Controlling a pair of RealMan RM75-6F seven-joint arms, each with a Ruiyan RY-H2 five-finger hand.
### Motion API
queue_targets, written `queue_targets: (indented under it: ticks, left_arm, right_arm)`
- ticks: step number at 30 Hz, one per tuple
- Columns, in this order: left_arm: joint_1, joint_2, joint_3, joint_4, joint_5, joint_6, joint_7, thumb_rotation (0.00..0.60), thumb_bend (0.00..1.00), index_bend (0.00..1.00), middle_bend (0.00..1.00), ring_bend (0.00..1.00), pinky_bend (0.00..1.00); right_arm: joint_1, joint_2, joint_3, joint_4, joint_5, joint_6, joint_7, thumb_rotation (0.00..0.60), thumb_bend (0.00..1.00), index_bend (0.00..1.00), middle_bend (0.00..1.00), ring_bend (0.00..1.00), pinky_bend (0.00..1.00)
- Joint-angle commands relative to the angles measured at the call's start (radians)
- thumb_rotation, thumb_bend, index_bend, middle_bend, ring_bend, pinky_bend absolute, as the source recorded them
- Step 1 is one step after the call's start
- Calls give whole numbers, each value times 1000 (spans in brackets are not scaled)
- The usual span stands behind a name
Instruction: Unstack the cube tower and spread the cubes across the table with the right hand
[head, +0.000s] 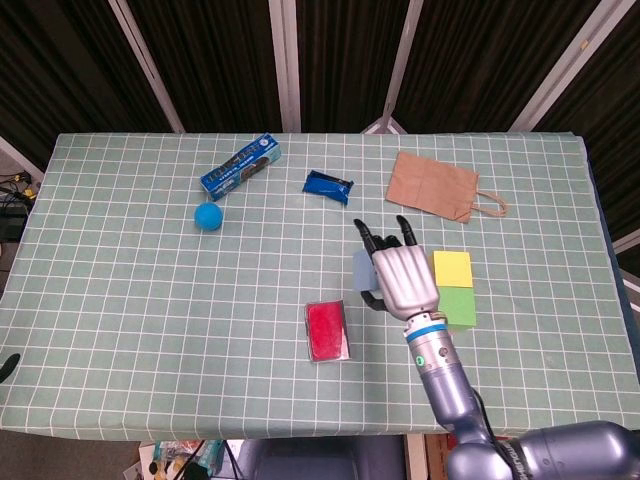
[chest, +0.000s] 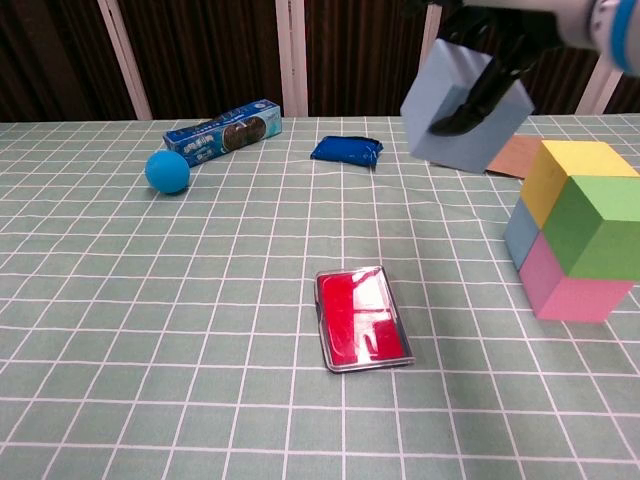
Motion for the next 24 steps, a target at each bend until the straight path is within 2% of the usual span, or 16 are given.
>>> queue_targets:
  ticks: [1,8,11,13,16,19,24]
  left_arm:
    - [-3,1,-2,0,-5,-6,0,600,322,98,0,0,9]
    - [-16,-1,-12,3,-27,-28,9,600,322,98,0,0,9]
    - [-18,0,-11,3,-33,-35,15,600,322,98,0,0,9]
    - [-16,2,-9,2,-29,-32,12,600,322,98,0,0,9]
    - [-7,7,-5,1,-20,-16,1,600,322,98,0,0,9]
    - [1,12,-5,0,-18,-3,-12,600,322,98,0,0,9]
    - [7,15,-7,0,-28,3,-23,600,322,98,0,0,9]
  right_arm:
    - [66,-214,17,168,-39,31,47,600,262,63,428,500,0]
    - [128,-391,11,351,8,-24,1,600,262,63,428,499,0]
    - [131,-437,20,413,24,-35,8,600,261,61,364,395,0]
    - [126,-454,23,435,28,-33,16,600,257,36,236,252,0]
    - [113,-474,19,469,-6,-8,33,600,224,1,116,132,0]
    - [97,-480,25,484,-48,40,38,600,192,0,48,68,0]
    - [73,-444,48,465,-84,109,-1,600,131,0,27,42,0]
